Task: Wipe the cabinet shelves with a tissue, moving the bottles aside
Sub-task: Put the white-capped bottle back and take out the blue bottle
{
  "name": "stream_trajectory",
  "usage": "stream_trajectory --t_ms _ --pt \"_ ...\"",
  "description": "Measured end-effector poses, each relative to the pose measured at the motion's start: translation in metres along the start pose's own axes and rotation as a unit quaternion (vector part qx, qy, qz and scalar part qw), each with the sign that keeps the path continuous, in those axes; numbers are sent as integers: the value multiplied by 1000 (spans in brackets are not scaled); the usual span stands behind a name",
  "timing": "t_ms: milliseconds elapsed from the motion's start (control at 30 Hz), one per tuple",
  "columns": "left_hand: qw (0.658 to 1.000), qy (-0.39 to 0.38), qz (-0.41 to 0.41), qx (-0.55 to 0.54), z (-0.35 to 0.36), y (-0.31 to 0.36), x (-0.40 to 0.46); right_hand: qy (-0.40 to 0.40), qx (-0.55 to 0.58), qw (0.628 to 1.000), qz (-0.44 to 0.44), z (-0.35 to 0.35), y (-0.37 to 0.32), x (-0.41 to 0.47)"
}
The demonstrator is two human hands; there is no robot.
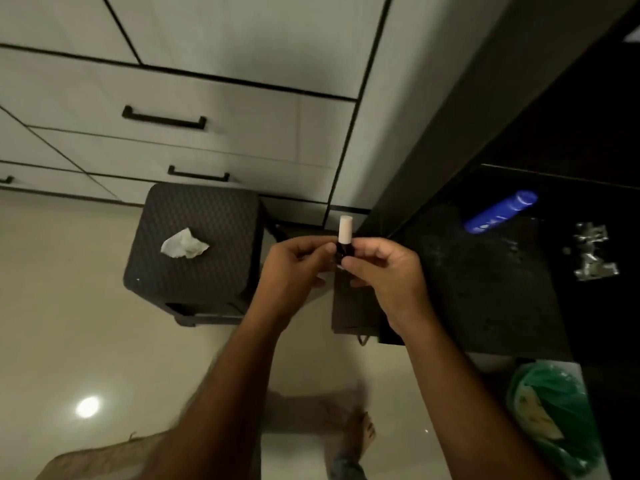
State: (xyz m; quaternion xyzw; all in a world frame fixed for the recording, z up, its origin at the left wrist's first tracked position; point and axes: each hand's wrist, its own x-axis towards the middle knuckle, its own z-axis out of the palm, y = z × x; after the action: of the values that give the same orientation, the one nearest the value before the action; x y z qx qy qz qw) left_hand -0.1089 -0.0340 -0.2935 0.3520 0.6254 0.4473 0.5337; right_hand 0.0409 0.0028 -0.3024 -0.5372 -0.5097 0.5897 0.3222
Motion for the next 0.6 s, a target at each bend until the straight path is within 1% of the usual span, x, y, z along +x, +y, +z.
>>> stream_trajectory --t_ms 167,333,467,600 --pt "999 -34 39 -15 90 37 -23 22 48 998 -31 -94 -23 -32" --pt "994 -65 82 15 166 69 -27 83 63 990 -97 -172 -43 -46" --pt "978 -57 176 91 206 95 -17 115 57 981 -149 -211 -60 -40" --pt "955 -46 264 128 230 124 1 146 34 965 -213 -239 -86 -23"
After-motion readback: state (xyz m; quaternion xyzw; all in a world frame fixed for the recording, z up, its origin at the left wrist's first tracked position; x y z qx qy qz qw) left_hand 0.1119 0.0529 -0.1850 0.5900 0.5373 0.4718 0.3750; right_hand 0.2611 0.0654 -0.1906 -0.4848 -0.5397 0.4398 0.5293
